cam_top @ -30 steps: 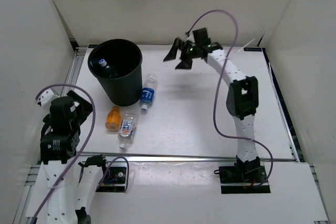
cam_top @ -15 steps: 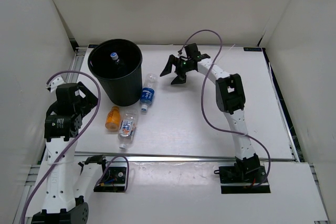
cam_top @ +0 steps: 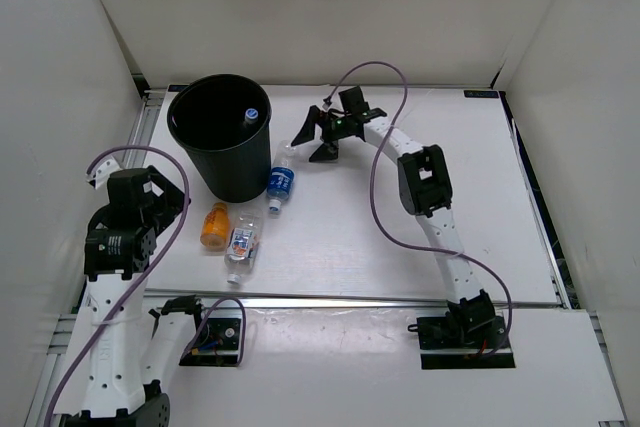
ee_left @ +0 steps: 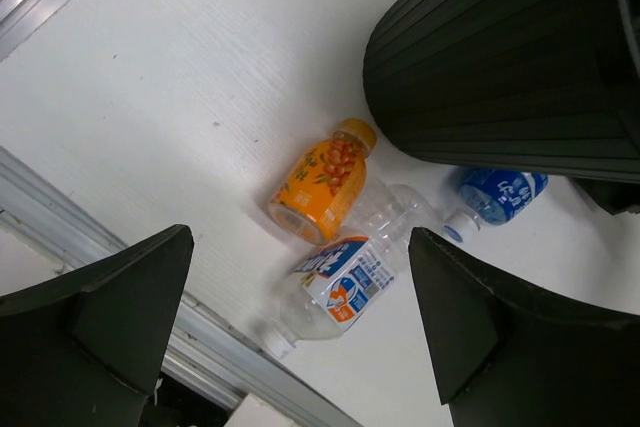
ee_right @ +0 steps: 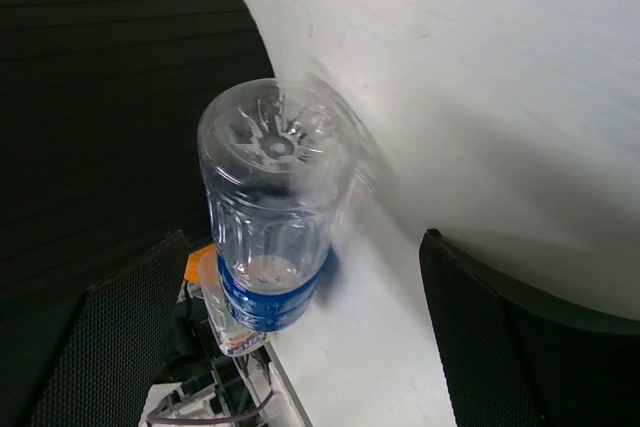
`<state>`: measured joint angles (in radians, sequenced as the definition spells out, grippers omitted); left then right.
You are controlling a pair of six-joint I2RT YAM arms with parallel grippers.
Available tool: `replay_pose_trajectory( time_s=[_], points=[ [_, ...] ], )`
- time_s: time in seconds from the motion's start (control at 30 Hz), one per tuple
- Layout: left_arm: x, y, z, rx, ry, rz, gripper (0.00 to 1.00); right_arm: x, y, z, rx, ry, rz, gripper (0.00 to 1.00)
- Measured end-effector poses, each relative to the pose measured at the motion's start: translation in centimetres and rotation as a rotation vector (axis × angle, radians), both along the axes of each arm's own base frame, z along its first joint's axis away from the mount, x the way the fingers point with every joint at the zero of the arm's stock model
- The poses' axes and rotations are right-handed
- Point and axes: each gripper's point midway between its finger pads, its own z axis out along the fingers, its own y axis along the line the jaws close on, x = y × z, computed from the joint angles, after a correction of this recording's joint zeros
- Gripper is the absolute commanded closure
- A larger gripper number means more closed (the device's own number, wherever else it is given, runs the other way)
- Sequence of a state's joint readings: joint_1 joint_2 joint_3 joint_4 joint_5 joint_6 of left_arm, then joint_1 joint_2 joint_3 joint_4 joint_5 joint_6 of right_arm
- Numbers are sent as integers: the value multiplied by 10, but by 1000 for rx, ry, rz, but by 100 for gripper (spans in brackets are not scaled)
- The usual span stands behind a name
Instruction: Put the plastic bottles in the bin
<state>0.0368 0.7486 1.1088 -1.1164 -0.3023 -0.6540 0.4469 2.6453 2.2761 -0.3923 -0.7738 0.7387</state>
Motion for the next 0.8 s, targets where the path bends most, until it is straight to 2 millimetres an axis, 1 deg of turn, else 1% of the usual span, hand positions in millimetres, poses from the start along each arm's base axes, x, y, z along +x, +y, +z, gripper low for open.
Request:
replay_pose_trajectory(
  time_s=[0.13, 0.27, 0.4, 0.43, 0.47, 0.53, 0.57, 0.6, 0.63, 0.73, 0.8],
  points=[
    [-6, -1, -8, -6, 35, 3, 0, -13, 22, 0, 26, -3, 49, 0],
    [-8, -1, -14, -6, 70, -3, 0, -34, 45, 0, 44, -6, 110, 0],
    [-8, -1, -18, 7, 99, -20, 0, -46, 62, -1, 63, 1, 136, 1],
    [-9, -1, -18, 12, 103, -25, 0, -46, 64, -1, 68, 3, 136, 6],
    [-9, 0, -18, 16, 110, -30, 0, -46, 65, -1, 70, 4, 132, 8],
    [-10, 0, -18, 23, 122, -38, 0, -44, 66, -3, 75, 13, 124, 20],
    [-10, 0, -18, 26, 126, -43, 0, -43, 66, -5, 75, 14, 118, 35],
    [-11, 0, -19, 29, 134, -49, 0, -41, 65, -8, 70, 15, 109, 43],
    [-12, -1, -20, 31, 143, -53, 0, -40, 63, -11, 65, 29, 99, 57],
    [-14, -1, -21, 37, 149, -64, 0, -37, 54, -18, 69, 59, 82, 69],
    [-14, -1, -19, 39, 139, -68, 0, -35, 44, -17, 75, 73, 76, 77]
  ],
)
